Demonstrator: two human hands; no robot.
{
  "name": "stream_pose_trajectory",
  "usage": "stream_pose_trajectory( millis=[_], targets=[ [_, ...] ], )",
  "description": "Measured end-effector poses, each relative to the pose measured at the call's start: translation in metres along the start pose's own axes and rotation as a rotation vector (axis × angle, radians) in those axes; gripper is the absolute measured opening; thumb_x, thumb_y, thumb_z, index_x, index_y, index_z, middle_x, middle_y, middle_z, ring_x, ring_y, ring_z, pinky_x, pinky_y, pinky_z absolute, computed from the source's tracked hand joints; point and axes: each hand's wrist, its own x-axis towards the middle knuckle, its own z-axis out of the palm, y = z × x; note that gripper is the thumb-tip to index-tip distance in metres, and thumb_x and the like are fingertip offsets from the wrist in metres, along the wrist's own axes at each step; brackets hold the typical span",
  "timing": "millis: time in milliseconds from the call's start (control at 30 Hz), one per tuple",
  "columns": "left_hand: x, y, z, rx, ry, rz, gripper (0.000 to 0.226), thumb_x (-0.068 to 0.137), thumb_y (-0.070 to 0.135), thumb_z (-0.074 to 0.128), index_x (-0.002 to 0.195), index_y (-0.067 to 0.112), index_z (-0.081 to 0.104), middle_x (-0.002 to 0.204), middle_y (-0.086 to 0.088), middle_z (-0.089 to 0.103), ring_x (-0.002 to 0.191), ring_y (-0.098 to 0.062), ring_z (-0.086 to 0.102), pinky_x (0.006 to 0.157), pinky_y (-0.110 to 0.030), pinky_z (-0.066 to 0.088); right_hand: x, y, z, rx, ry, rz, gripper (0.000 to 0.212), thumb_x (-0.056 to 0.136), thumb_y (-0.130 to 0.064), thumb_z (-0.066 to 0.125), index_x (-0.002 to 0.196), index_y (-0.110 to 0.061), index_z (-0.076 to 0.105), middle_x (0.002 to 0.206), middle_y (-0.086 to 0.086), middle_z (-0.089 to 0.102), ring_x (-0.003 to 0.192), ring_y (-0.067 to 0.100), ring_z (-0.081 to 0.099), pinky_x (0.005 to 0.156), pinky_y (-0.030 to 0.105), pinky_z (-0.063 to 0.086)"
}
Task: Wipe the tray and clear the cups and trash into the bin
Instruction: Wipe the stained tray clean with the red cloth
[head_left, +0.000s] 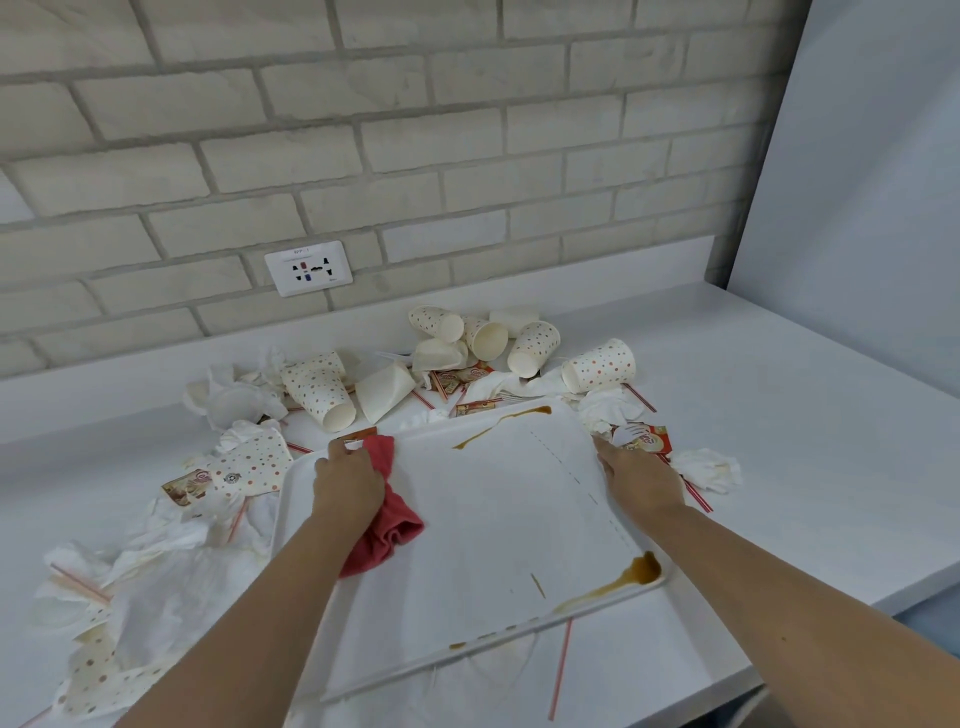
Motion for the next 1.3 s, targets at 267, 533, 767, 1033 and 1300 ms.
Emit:
stream_pose_trajectory(
  millis=[267,533,767,1033,1300],
  targets=[
    [0.004,0.048,0.006,-0.24,-0.032,-0.058,0.033,0.095,0.012,0.034,0.122,0.005,0.051,0.118,-0.015,0.051,0.114,-0.033,0.049,0.086,-0.034,0.043,0.0,0.0,-0.002,-0.03,-0.018,-0.02,0.045,0.103,-0.02,0.024,0.148,-0.029,0.025,0.112,0.008,0.065,0.1,0.025,0.063,0.072,0.032,0.049],
    [-0.012,0.076,0.018,-0.083,-0.118,0.359,0.041,0.099,0.026,0.033,0.14,0.026,0.04,0.128,-0.01,0.037,0.115,-0.028,0.041,0.102,-0.037,0.038,-0.002,-0.001,-0.005,-0.006,-0.025,0.0,0.046,0.103,-0.022,0.024,0.148,-0.033,0.023,0.113,0.007,0.065,0.1,0.024,0.063,0.071,0.033,0.05],
    [-0.004,0.02,0.005,-0.126,-0.053,0.292,0.037,0.097,0.023,0.039,0.131,0.028,0.054,0.109,-0.01,0.041,0.106,-0.029,0.048,0.096,-0.032,0.038,-0.007,-0.005,-0.011,-0.031,-0.029,-0.05,0.046,0.103,-0.023,0.025,0.148,-0.033,0.022,0.112,0.008,0.065,0.1,0.024,0.062,0.065,0.029,0.042],
    [-0.007,0.069,0.003,-0.003,-0.058,0.101,0.039,0.099,0.023,0.031,0.131,0.006,0.046,0.13,-0.017,0.039,0.116,-0.032,0.044,0.1,-0.036,0.038,-0.005,-0.006,-0.005,0.004,-0.006,-0.051,0.047,0.103,-0.019,0.027,0.149,-0.028,0.022,0.111,0.008,0.066,0.099,0.022,0.063,0.065,0.027,0.039],
    [-0.005,0.106,0.023,-0.014,-0.115,0.329,0.04,0.1,0.03,0.029,0.139,0.023,0.038,0.138,-0.009,0.034,0.12,-0.031,0.036,0.099,-0.04,0.039,-0.004,-0.009,0.001,-0.002,0.022,-0.036,0.047,0.103,-0.019,0.028,0.149,-0.027,0.023,0.108,0.007,0.066,0.095,0.02,0.064,0.05,0.022,0.031]
  ],
)
